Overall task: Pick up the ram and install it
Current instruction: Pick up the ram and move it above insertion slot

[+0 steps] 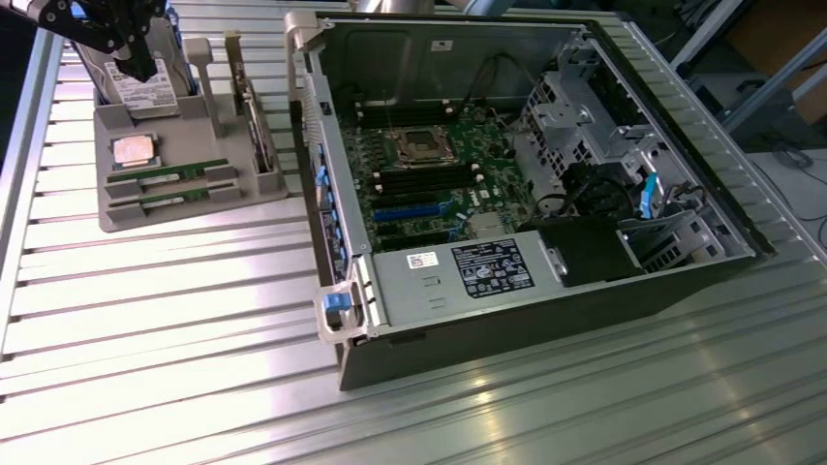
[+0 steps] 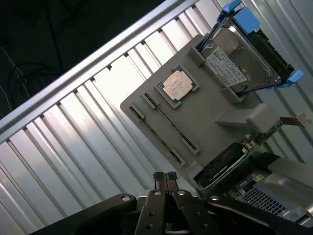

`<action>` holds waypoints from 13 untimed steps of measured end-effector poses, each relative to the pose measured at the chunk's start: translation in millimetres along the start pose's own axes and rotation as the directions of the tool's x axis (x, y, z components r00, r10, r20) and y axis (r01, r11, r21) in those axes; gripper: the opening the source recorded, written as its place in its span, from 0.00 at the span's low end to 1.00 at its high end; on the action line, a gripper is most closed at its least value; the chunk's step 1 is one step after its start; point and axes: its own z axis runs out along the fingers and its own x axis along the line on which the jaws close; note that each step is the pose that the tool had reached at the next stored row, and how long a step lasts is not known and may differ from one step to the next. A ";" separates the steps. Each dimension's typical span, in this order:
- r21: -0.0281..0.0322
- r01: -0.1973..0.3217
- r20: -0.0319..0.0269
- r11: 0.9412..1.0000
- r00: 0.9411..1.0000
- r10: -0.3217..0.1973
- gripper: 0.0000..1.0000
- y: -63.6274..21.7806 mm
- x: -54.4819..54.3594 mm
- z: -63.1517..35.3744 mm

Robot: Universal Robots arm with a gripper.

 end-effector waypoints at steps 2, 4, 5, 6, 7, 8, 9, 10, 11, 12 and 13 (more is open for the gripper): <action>0.000 0.011 -0.001 1.000 1.000 -0.011 0.11 0.0 0.0 0.0; -0.001 0.021 -0.001 1.000 1.000 -0.021 0.11 0.0 0.0 0.0; -0.001 0.026 -0.001 1.000 1.000 -0.026 0.11 0.0 0.0 0.0; -0.001 0.031 -0.001 1.000 1.000 -0.031 0.11 0.0 0.0 0.1; -0.001 0.043 -0.002 0.999 0.999 -0.043 0.11 0.0 0.0 0.1; -0.001 0.047 -0.002 0.999 0.999 -0.047 0.11 0.0 0.0 0.1; -0.001 0.052 -0.002 0.999 0.999 -0.052 0.11 0.0 0.0 0.1; -0.002 0.060 -0.003 0.998 0.998 -0.060 0.11 0.0 0.0 0.2; -0.002 0.065 -0.003 0.998 0.998 -0.065 0.11 0.0 0.0 0.2; -0.002 0.069 -0.003 0.998 0.998 -0.069 0.11 0.0 0.0 0.2; -0.002 0.074 -0.003 0.997 0.997 -0.074 0.11 0.0 0.0 0.2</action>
